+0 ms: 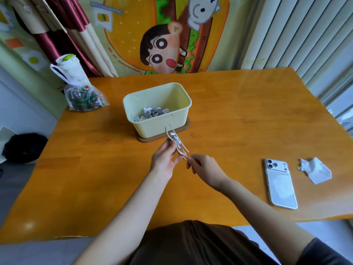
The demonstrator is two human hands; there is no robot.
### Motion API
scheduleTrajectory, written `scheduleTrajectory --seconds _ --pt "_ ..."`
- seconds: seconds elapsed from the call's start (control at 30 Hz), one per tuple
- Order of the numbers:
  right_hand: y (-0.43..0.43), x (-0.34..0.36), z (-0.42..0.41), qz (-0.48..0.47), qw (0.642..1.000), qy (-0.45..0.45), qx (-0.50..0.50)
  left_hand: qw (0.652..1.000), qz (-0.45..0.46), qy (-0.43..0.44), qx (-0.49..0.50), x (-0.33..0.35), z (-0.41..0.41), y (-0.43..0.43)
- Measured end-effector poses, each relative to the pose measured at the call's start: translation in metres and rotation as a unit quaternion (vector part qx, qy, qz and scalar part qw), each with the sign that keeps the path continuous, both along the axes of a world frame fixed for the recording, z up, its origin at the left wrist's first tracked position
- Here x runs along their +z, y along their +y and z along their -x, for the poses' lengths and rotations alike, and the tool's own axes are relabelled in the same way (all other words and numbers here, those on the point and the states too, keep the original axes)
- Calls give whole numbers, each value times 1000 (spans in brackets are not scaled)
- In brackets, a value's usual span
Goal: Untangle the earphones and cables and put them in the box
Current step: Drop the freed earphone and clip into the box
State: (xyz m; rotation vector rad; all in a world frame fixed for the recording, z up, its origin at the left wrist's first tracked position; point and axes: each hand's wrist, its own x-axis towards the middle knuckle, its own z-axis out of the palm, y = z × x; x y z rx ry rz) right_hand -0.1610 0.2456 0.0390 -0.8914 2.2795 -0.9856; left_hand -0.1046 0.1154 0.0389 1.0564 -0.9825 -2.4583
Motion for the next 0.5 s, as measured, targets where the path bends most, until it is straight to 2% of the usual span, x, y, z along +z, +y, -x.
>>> scheduleTrajectory --seconds 0.07,0.13,0.23,0.3,0.5 --pt "-2 6 -3 -1 999 21 29 997 38 -58 15 -4 -2 0" --pt "-4 13 -3 4 999 29 41 987 120 -109 12 -11 -6 -2" --pt "-4 25 2 3 997 44 57 940 305 -150 -40 -20 -13 -10" --pt "-4 33 10 2 997 51 53 909 379 -153 -81 -21 -17 -13" --pt "1 46 45 4 996 90 -7 914 341 -46 -216 -13 -21 -7"
